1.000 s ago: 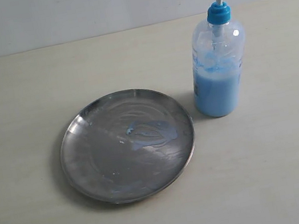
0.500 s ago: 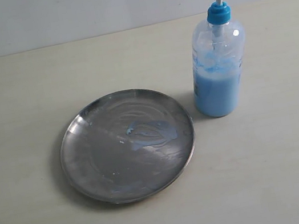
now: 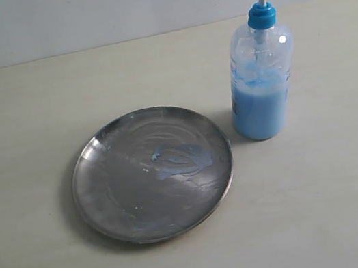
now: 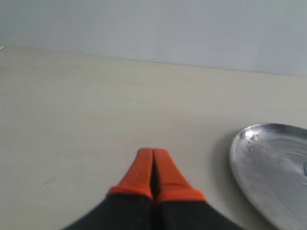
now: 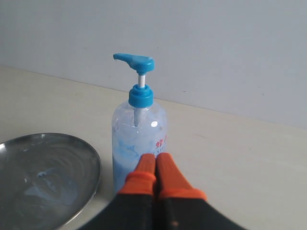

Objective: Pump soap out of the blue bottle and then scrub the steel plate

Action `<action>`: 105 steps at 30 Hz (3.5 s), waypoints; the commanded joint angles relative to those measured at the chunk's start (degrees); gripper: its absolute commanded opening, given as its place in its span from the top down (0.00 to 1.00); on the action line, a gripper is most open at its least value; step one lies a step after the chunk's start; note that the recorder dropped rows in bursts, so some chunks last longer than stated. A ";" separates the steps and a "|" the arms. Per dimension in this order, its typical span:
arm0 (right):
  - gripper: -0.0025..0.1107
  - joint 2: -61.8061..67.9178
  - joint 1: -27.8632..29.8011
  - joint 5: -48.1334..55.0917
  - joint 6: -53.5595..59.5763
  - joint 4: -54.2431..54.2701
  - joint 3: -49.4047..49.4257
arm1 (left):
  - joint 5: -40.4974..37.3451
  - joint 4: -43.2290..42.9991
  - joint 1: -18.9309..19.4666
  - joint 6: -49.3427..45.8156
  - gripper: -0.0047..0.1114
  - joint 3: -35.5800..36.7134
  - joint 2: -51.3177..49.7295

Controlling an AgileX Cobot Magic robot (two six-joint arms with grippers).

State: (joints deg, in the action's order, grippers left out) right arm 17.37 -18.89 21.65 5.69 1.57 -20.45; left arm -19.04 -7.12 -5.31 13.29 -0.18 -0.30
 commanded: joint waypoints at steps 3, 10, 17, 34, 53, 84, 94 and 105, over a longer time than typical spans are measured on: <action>0.98 -0.37 0.22 -0.83 0.11 -0.01 0.20 | -0.97 -0.25 0.15 -1.20 0.96 0.18 0.30; 0.98 -0.37 0.22 -0.83 0.11 -0.01 0.20 | -0.97 -0.25 0.15 -1.20 0.96 0.18 0.30; 0.98 -0.37 0.22 -0.83 0.11 -0.01 0.20 | -0.97 -0.25 0.15 -1.20 0.96 0.18 0.30; 0.98 -0.37 0.22 -0.83 0.11 -0.01 0.20 | -0.97 -0.25 0.15 -1.20 0.96 0.18 0.30; 0.98 -5.99 3.03 2.59 -0.92 -0.08 0.20 | -0.97 -0.25 0.15 -1.20 0.96 0.18 0.30; 0.98 -17.37 12.66 -5.49 -10.33 -6.53 20.33 | -1.19 -0.25 0.15 -1.18 0.96 0.18 0.30; 0.98 -17.37 12.66 -6.02 -10.20 -6.87 20.45 | -1.19 -0.25 0.15 -1.18 0.96 0.18 0.30; 0.98 -17.37 12.66 -6.02 -10.20 -6.48 20.45 | -1.19 -0.25 0.15 -1.18 0.96 0.18 0.30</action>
State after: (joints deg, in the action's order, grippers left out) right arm 0.31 -6.51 16.66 -4.46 -4.59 -0.29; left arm -20.50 -7.12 -5.31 12.31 -0.18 -0.30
